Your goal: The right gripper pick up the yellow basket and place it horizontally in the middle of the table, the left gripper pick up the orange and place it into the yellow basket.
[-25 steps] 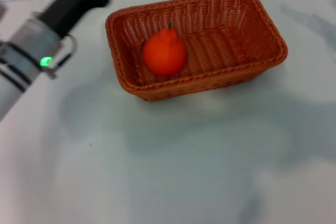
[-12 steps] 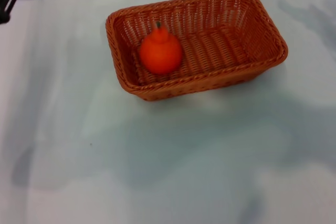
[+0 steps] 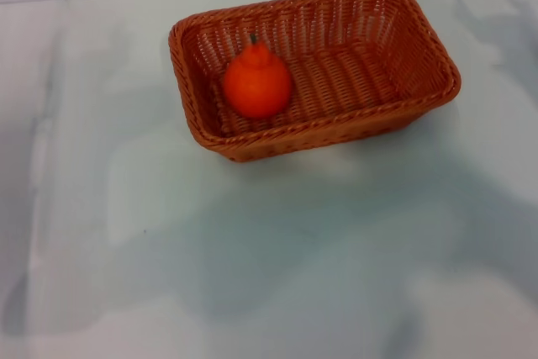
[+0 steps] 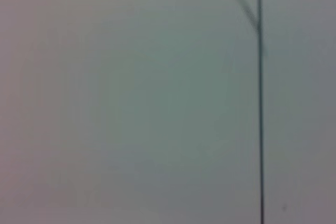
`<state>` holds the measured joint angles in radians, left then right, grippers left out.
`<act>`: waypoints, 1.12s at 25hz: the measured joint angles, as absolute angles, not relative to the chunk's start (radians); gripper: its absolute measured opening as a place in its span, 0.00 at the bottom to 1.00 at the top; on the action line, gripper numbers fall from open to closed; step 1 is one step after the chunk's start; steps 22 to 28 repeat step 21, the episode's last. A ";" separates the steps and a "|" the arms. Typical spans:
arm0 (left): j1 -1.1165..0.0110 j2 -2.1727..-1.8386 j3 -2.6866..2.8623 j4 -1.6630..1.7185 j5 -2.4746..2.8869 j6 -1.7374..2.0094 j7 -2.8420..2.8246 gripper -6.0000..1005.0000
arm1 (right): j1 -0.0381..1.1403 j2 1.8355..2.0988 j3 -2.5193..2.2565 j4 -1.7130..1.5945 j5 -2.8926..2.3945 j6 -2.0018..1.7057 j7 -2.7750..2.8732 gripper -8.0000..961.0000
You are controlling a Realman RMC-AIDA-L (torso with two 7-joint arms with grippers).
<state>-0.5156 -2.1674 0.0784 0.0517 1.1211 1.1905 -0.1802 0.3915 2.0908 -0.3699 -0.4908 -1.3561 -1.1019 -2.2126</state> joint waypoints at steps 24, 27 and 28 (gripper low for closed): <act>-0.523 -2.168 0.088 0.027 1.133 1.181 -0.180 0.90 | 0.341 2.091 -0.362 -0.254 -1.077 -1.256 -2.606 0.98; -0.523 -2.168 0.088 0.027 1.133 1.181 -0.180 0.90 | 0.341 2.091 -0.362 -0.254 -1.077 -1.256 -2.606 0.98; -0.523 -2.168 0.088 0.027 1.133 1.181 -0.180 0.90 | 0.341 2.091 -0.362 -0.254 -1.077 -1.256 -2.606 0.98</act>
